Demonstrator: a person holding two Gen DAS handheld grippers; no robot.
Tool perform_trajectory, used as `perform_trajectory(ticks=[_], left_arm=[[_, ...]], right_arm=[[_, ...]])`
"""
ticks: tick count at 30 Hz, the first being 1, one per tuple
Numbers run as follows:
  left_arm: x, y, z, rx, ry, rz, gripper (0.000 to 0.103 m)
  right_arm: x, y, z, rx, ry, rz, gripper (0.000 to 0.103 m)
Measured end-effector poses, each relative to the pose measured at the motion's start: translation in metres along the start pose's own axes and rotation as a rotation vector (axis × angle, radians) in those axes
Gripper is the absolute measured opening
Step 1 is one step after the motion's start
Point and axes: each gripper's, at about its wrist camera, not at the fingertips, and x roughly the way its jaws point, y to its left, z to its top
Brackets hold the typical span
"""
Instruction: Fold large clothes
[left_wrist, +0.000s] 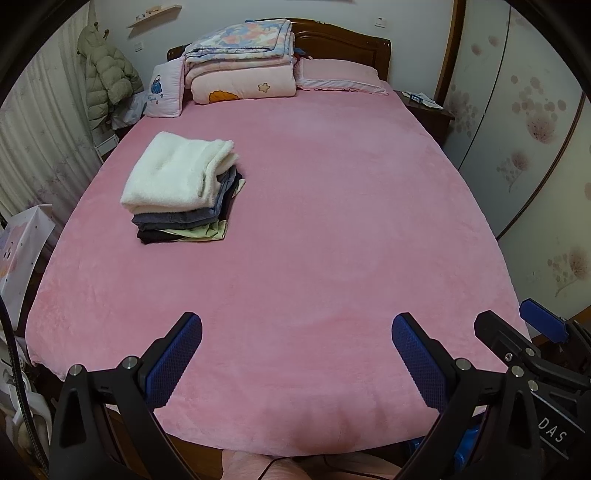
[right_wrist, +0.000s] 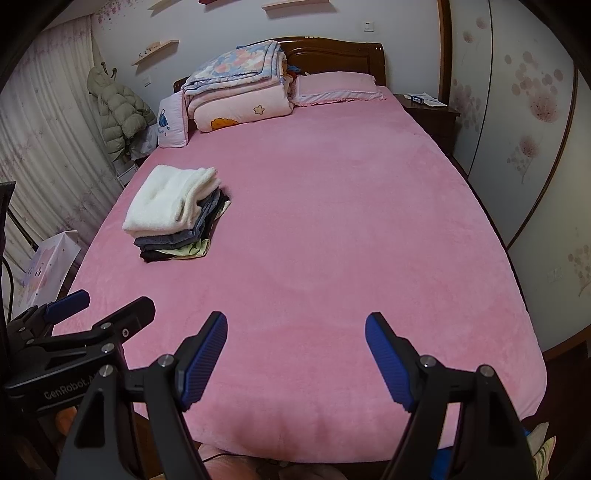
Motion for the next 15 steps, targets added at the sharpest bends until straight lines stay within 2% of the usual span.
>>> perform_trajectory(ticks=[15], left_arm=[[0.0056, -0.0065, 0.0007, 0.009, 0.01, 0.005, 0.102]], right_arm=[[0.0018, -0.0035, 0.0003, 0.002, 0.006, -0.001, 0.078]])
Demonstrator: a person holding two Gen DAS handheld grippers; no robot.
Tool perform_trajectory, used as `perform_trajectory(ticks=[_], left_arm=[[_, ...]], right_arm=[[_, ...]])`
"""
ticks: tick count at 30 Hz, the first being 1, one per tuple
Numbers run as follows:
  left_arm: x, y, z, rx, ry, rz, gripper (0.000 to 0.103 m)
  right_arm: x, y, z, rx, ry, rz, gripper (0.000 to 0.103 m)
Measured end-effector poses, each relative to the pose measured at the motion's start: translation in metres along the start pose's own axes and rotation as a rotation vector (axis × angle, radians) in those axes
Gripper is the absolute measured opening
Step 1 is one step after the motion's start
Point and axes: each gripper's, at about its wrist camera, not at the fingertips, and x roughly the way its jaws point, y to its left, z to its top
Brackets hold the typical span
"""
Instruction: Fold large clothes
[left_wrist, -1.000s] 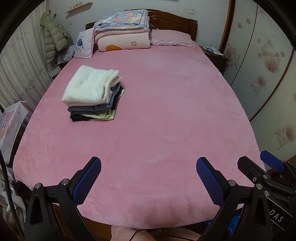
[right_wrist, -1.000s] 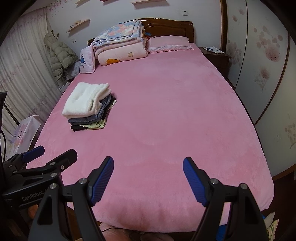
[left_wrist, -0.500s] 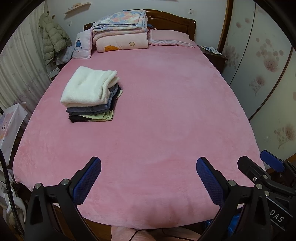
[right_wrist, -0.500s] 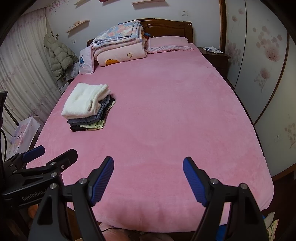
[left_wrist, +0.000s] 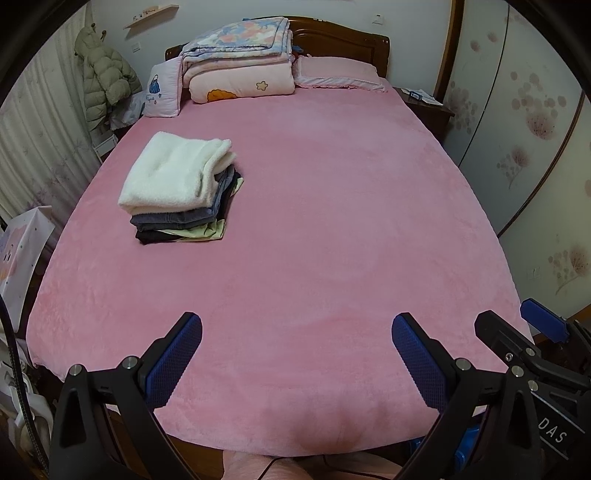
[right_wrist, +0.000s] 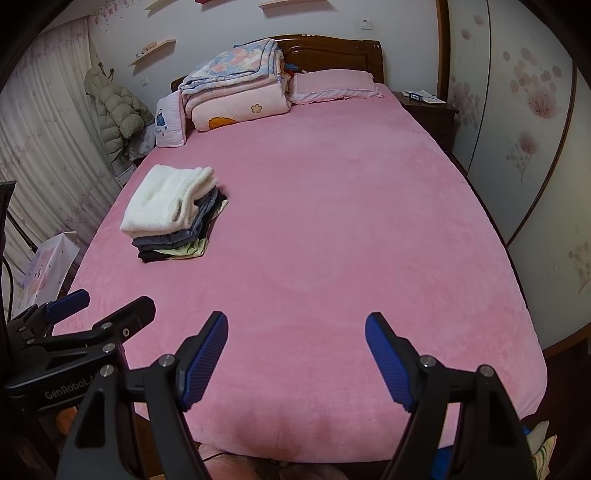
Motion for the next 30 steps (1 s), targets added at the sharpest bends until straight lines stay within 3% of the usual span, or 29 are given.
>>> perform_trajectory(ticks=[30], left_arm=[[0.011, -0.003, 0.002, -0.005, 0.047, 0.008, 0.102]], right_arm=[[0.022, 0.001, 0.006, -0.017, 0.045, -0.017, 0.078]])
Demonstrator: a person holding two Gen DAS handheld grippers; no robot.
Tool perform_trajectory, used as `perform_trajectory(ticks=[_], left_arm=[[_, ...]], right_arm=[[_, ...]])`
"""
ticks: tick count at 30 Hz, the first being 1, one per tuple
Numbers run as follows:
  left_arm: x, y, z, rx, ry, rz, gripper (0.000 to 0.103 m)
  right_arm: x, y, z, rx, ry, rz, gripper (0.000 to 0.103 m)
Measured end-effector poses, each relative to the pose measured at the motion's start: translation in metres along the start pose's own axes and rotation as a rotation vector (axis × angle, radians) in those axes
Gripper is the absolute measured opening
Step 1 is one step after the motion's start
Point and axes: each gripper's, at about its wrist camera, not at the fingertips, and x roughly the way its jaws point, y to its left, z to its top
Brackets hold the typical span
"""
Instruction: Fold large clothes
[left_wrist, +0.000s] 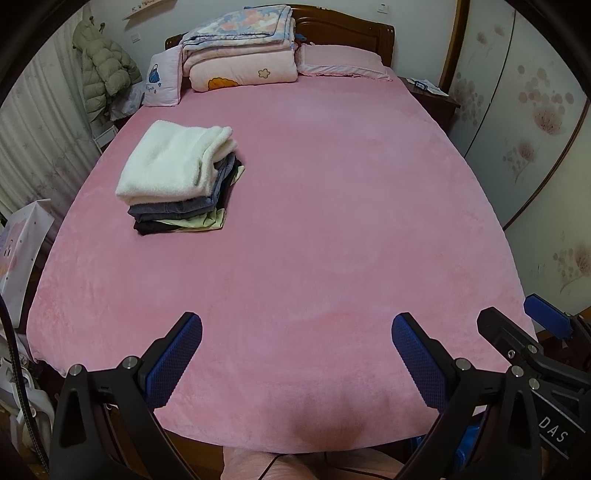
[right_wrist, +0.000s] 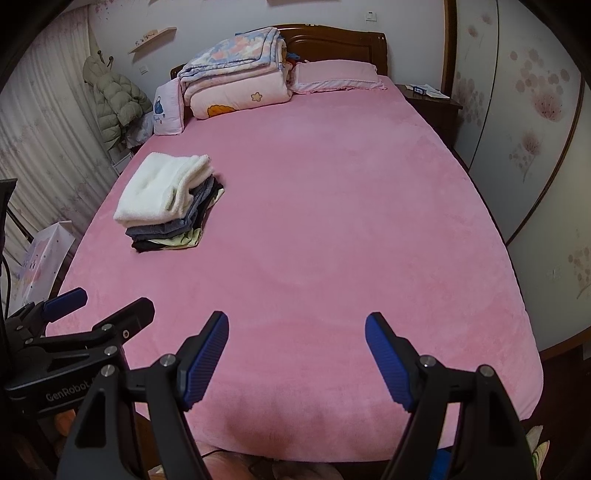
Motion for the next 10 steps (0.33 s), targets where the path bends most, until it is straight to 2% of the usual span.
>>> perform_trajectory(ticks=[10], left_arm=[[0.0007, 0.0016, 0.0028, 0.003, 0.002, 0.002, 0.102]], right_arm=[[0.0003, 0.0005, -0.0005, 0.001, 0.0, -0.001, 0.078]])
